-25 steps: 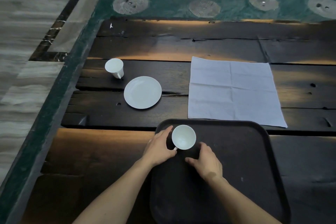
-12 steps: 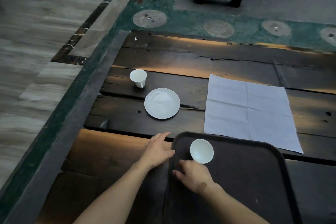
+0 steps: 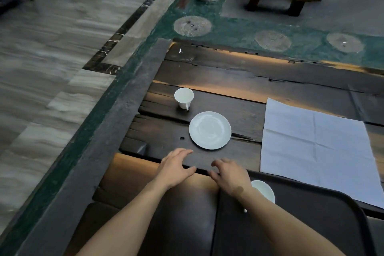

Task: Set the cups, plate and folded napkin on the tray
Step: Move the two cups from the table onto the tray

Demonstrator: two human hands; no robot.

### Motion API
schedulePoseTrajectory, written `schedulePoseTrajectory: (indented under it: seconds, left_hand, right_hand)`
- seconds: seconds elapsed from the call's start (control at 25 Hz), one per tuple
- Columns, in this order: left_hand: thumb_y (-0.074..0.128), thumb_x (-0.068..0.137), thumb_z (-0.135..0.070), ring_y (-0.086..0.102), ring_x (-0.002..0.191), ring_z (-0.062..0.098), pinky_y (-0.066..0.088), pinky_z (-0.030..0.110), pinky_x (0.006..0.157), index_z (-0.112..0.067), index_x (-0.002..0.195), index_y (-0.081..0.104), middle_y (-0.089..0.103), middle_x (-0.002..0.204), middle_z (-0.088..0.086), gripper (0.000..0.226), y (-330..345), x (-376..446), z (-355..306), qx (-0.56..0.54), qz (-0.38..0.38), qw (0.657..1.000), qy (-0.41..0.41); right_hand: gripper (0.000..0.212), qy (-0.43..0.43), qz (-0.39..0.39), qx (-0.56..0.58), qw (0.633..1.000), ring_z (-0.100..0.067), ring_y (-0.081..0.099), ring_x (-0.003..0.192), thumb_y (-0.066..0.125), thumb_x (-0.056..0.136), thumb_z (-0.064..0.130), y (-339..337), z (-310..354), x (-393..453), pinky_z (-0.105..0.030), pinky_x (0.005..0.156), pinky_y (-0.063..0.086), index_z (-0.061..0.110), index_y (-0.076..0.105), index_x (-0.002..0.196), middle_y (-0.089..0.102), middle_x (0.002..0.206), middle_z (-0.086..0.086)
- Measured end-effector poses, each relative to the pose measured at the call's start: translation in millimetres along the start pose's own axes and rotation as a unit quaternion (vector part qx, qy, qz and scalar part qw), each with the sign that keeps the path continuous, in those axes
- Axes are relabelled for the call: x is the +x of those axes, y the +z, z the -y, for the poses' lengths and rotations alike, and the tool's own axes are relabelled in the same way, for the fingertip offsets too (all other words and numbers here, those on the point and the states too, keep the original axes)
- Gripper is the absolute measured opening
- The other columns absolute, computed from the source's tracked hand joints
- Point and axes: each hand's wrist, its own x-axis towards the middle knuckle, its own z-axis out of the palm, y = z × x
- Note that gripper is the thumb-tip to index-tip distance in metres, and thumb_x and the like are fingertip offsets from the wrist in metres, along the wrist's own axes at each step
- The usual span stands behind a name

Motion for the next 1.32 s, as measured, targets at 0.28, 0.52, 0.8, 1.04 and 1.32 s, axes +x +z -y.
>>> schedulePoseTrajectory:
  seconds: [0.28, 0.52, 0.8, 1.04, 1.32]
  left_hand:
    - [0.062, 0.083, -0.053, 0.042, 0.131, 0.014, 0.033, 0.033, 0.105, -0.034, 0.136, 0.051, 0.049, 0.14, -0.01, 0.057, -23, 40, 13, 0.044, 0.004, 0.999, -0.012]
    - [0.056, 0.089, -0.052, 0.047, 0.127, 0.016, 0.038, 0.036, 0.102, -0.031, 0.131, 0.055, 0.054, 0.135, -0.008, 0.047, -42, 83, 28, 0.104, 0.024, 0.994, -0.029]
    - [0.05, 0.095, -0.042, 0.048, 0.126, 0.022, 0.038, 0.038, 0.101, -0.027, 0.133, 0.054, 0.053, 0.137, -0.001, 0.042, -61, 151, 44, 0.182, 0.027, 0.981, -0.061]
    - [0.059, 0.089, -0.044, 0.048, 0.125, 0.026, 0.039, 0.043, 0.099, -0.026, 0.141, 0.044, 0.054, 0.135, 0.003, 0.057, -82, 209, 49, 0.226, -0.002, 0.972, -0.061]
    - [0.068, 0.079, -0.05, 0.049, 0.123, 0.027, 0.035, 0.044, 0.099, -0.028, 0.139, 0.038, 0.056, 0.132, 0.004, 0.071, -90, 257, 60, 0.208, -0.026, 0.977, -0.05]
  right_hand:
    - [0.038, -0.003, 0.002, -0.031, 1.0, -0.027, 0.057, 0.11, 0.045, 0.094, 0.051, -13, 3, 59, -0.037, 0.081, 0.046, 0.024, 0.06, 0.116, 0.064, 0.116, -0.002]
    - [0.039, -0.01, 0.01, -0.036, 0.999, -0.027, 0.059, 0.103, 0.044, 0.095, 0.049, -12, 8, 113, -0.036, 0.074, 0.043, 0.021, 0.061, 0.115, 0.065, 0.11, -0.003]
    - [0.038, -0.012, 0.003, -0.036, 0.999, -0.028, 0.06, 0.104, 0.042, 0.097, 0.045, -23, 10, 187, -0.037, 0.078, 0.046, 0.02, 0.059, 0.12, 0.064, 0.115, -0.004]
    - [0.039, -0.014, -0.016, -0.042, 0.999, -0.03, 0.056, 0.115, 0.048, 0.096, 0.04, -38, 8, 252, -0.036, 0.08, 0.043, 0.024, 0.05, 0.132, 0.06, 0.129, -0.004]
    - [0.054, -0.014, -0.037, -0.043, 0.998, -0.033, 0.053, 0.114, 0.063, 0.086, 0.042, -38, 7, 302, -0.041, 0.084, 0.042, 0.022, 0.041, 0.131, 0.06, 0.126, -0.007]
